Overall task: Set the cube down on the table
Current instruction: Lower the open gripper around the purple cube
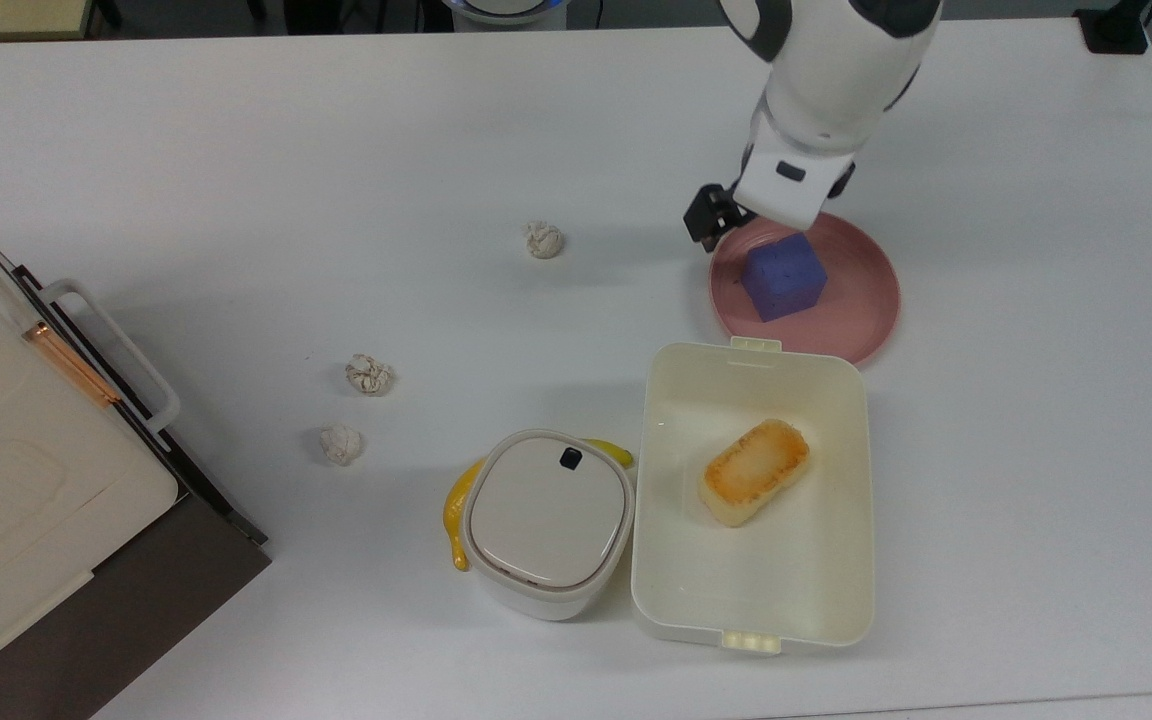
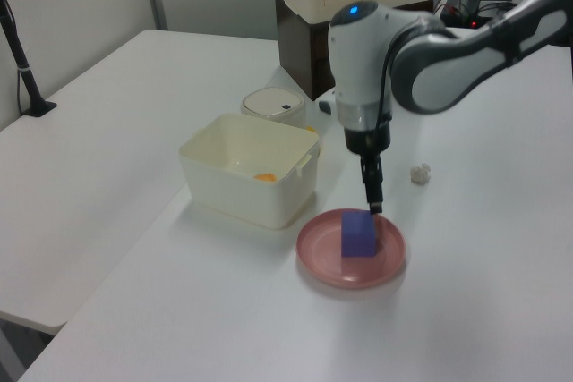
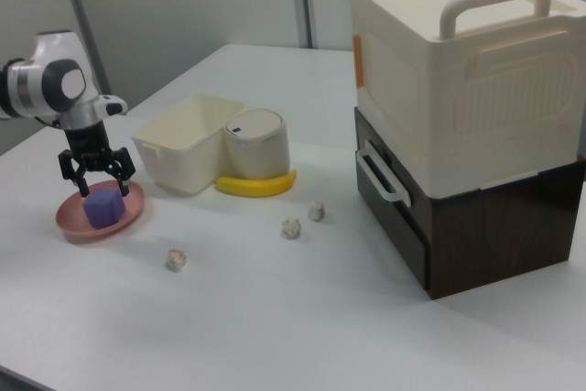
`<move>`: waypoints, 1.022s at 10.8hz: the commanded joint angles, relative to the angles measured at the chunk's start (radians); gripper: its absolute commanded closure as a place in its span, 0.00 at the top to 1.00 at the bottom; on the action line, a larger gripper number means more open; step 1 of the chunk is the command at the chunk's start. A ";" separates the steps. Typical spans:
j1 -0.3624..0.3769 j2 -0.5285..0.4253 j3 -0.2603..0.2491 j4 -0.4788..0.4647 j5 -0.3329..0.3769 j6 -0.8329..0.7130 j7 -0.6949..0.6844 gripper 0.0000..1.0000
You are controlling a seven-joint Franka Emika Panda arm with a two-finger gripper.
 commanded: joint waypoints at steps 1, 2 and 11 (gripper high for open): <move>0.036 0.076 -0.001 0.035 0.003 0.064 0.067 1.00; 0.044 0.084 -0.001 0.050 0.003 0.073 0.089 1.00; 0.047 0.133 0.052 0.079 0.001 0.085 0.113 1.00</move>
